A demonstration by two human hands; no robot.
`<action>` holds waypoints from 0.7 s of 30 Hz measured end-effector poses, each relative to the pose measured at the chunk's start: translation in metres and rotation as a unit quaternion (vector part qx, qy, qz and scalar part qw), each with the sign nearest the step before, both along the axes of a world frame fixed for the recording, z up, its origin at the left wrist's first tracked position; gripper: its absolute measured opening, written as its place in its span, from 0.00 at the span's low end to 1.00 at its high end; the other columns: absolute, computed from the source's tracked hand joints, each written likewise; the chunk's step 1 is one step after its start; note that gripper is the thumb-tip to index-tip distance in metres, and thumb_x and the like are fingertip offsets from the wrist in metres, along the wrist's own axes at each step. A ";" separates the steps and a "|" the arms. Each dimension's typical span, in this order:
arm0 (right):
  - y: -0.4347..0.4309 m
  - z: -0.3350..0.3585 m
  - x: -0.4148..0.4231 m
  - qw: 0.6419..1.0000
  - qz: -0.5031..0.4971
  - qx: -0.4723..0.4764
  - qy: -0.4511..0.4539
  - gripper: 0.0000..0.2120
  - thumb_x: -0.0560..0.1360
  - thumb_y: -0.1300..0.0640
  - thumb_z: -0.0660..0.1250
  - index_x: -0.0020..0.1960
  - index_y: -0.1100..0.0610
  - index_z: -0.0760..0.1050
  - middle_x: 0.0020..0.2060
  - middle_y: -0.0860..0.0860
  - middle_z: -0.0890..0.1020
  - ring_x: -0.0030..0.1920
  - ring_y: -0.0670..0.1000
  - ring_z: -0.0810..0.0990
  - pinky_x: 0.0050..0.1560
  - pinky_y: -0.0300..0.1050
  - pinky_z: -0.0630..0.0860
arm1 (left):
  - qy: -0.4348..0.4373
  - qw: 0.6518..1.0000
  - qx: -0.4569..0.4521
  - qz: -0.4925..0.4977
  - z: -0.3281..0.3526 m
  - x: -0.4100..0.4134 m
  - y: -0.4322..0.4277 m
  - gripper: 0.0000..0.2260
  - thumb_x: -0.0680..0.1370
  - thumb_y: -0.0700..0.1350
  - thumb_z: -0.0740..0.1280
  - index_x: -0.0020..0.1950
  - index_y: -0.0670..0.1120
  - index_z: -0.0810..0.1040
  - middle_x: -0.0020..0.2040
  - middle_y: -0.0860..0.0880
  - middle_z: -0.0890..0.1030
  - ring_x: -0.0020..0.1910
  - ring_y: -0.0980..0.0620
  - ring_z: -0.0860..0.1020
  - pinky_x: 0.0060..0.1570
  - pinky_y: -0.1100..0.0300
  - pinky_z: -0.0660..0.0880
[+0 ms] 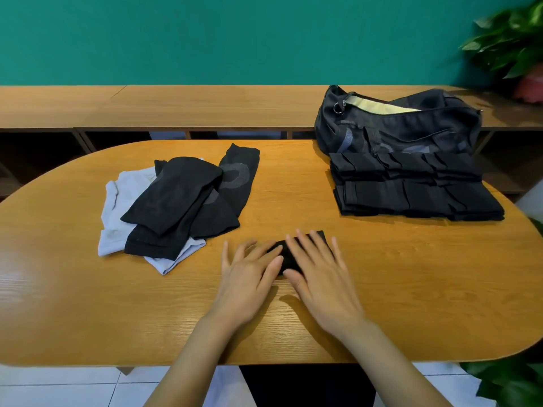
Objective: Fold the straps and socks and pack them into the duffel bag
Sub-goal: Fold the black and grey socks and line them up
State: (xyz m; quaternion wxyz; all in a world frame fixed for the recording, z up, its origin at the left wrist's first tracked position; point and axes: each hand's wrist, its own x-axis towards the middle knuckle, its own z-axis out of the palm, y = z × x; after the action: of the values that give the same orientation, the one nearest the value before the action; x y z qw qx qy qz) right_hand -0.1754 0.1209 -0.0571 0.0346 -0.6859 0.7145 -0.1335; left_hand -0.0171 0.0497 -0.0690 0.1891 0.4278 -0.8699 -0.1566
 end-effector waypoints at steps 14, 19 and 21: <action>0.047 0.010 -0.119 0.961 -0.254 0.049 0.096 0.40 0.77 0.33 0.32 0.73 0.50 0.68 0.70 0.47 0.70 0.67 0.52 0.67 0.61 0.48 0.67 | 0.089 0.995 0.041 0.034 0.005 -0.053 0.012 0.38 0.75 0.71 0.34 0.71 0.58 0.71 0.70 0.59 0.71 0.71 0.56 0.61 0.75 0.45 0.43; 0.075 0.006 -0.191 0.931 -0.349 0.098 0.050 0.34 0.78 0.34 0.40 0.78 0.50 0.57 0.77 0.48 0.59 0.77 0.54 0.55 0.74 0.56 0.55 | 0.059 0.997 0.052 0.005 0.008 -0.085 0.024 0.33 0.77 0.68 0.38 0.71 0.59 0.70 0.70 0.59 0.70 0.71 0.56 0.61 0.75 0.45 0.43; 0.076 0.004 -0.216 0.924 -0.367 0.107 0.018 0.33 0.79 0.34 0.41 0.77 0.50 0.56 0.79 0.49 0.55 0.78 0.55 0.49 0.75 0.63 0.46 | 0.048 0.997 0.057 0.000 0.009 -0.093 0.027 0.31 0.77 0.66 0.39 0.71 0.59 0.70 0.70 0.59 0.70 0.71 0.56 0.61 0.75 0.45 0.43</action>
State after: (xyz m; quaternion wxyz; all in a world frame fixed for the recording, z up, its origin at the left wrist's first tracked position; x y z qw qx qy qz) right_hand -0.3913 0.1967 -0.0532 0.0438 -0.3701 0.9267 -0.0474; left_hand -0.1098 0.0770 -0.0600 0.2059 0.4296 -0.8497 -0.2260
